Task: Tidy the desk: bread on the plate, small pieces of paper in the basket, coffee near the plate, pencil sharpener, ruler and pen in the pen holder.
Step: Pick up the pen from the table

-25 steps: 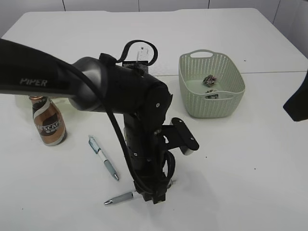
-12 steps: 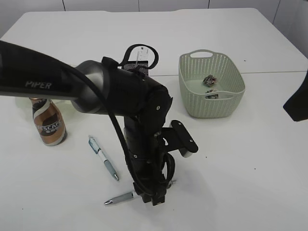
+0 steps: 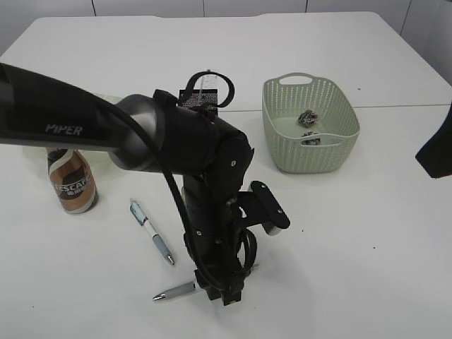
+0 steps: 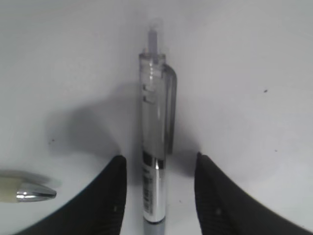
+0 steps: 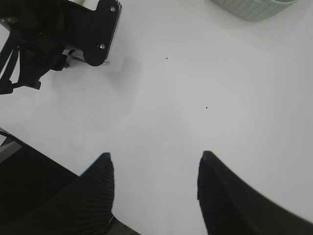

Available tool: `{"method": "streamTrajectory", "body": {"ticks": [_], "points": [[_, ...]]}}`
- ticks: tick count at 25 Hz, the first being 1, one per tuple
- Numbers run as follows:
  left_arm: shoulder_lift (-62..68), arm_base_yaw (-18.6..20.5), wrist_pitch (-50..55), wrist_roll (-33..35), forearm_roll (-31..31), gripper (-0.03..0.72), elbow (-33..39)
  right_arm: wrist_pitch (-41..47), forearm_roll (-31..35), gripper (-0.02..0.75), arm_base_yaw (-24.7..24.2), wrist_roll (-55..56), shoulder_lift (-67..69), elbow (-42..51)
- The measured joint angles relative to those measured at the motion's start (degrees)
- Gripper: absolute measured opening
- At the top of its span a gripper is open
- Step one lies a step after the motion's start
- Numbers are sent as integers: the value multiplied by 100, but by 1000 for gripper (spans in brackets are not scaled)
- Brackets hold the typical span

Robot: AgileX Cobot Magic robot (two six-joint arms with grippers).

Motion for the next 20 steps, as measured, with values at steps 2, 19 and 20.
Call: {"method": "streamTrajectory", "body": {"ticks": [2, 19, 20], "points": [[13, 0, 0, 0, 0, 318, 0, 0, 0, 405, 0, 0, 0, 0], [83, 24, -11, -136, -114, 67, -59, 0, 0, 405, 0, 0, 0, 0], [83, 34, -15, -142, -198, 66, -59, 0, 0, 405, 0, 0, 0, 0]]}}
